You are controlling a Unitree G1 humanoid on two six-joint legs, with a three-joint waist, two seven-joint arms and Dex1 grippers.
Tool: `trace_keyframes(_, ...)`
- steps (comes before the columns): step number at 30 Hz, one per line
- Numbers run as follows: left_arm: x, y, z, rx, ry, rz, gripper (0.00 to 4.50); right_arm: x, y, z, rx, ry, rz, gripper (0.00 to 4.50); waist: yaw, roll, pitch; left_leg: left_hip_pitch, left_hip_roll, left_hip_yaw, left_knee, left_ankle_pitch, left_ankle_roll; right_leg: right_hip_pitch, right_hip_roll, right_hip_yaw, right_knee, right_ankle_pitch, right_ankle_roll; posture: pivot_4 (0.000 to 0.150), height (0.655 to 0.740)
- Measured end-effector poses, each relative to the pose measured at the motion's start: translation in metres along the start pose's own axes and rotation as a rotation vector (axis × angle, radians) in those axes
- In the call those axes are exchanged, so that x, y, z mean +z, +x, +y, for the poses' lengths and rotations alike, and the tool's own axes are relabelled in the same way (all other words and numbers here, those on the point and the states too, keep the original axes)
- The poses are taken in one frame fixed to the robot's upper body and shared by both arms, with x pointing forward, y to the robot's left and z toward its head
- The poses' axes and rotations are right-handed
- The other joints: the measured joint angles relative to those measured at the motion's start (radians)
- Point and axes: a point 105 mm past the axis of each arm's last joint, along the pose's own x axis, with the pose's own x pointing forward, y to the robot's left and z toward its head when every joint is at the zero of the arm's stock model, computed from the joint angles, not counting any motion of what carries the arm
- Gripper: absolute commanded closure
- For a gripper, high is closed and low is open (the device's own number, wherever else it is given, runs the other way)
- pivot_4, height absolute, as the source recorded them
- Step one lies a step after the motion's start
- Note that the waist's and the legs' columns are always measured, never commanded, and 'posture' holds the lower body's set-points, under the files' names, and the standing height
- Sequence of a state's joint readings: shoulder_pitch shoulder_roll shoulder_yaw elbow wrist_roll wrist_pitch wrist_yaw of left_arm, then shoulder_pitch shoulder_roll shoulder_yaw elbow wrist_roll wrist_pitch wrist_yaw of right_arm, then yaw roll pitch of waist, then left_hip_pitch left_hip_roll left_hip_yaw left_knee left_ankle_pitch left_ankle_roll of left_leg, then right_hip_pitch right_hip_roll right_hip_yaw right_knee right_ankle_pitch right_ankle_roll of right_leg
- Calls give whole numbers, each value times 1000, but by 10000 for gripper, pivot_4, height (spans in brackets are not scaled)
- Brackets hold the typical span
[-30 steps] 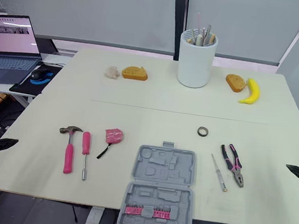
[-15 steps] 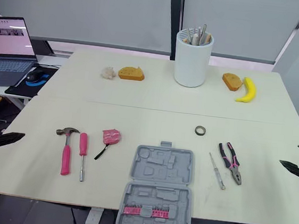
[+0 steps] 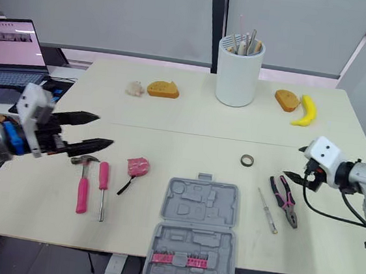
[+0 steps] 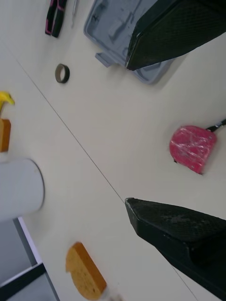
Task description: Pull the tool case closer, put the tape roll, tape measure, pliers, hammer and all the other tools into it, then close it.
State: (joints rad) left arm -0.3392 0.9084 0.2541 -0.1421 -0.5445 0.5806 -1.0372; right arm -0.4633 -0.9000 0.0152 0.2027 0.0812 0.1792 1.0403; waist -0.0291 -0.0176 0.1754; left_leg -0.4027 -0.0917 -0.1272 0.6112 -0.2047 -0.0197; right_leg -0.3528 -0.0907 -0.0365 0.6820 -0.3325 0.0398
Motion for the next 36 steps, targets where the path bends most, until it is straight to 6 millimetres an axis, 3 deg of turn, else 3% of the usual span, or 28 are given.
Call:
trace_keyframes(6, 19, 49, -55, -228, 38, -86, 220, 13, 35, 11, 36, -28, -27, 0, -4, 0, 0, 0, 0, 1, 2, 1, -1, 0, 1, 1, 1, 0, 0, 1500, 7400)
trace_keyframes(8, 17, 58, -64, -255, 45, -86, 220, 15, 47, 16, 54, -26, -29, 0, -4, 0, 0, 1, 1, 1, 2, 1, -1, 0, 1, 1, 1, 0, 0, 1500, 7400)
trace_keyframes(11, 9, 71, -74, -275, 77, -78, 0, 16, 63, 25, 70, 4, -45, 5842, -3, 0, 0, 1, 1, 1, 2, 1, -1, 1, 2, 0, 1, 1, 0, 1500, 7400)
trace_keyframes(14, 6, 87, -90, -319, 62, -107, 0, 17, 78, 35, 94, 3, -45, 16344, -1, -1, 0, 0, 0, 1, 3, 1, -1, 1, 1, 1, 1, 1, 1, 1500, 7400)
trace_keyframes(15, 6, 91, -93, -321, 63, -116, 0, 16, 81, 35, 90, -4, -36, 16344, -1, -1, 0, 0, -1, 1, 4, 1, -1, 1, 1, 1, 1, 1, 1, 1500, 7400)
trace_keyframes(17, 8, 96, -94, -308, 68, -131, 0, 19, 87, 32, 64, 15, -47, 16344, -2, -1, 0, 1, 0, 1, 4, 1, -1, 2, 1, 1, 1, 1, 1, 1500, 7400)
trace_keyframes(21, 9, 102, -96, -297, 87, -138, 0, 22, 98, 35, 57, 47, -74, 24249, -3, -1, 0, 1, 0, 1, 4, 1, -1, 1, 2, 1, 1, 1, 1, 1500, 7400)
trace_keyframes(30, 3, 109, -95, -279, 92, -120, 0, 3, 115, 38, 40, 81, 16, 24249, -4, -1, 0, 1, 0, 1, 4, 1, -1, 1, 2, 1, 1, 1, 1, 1500, 7400)
trace_keyframes(36, 5, 110, -95, -278, 106, -128, 0, 10, 126, 34, 10, 92, 16, 24249, -4, -1, 0, 1, 0, 1, 4, 1, -2, 1, 2, 2, 1, 1, 1, 1500, 7400)
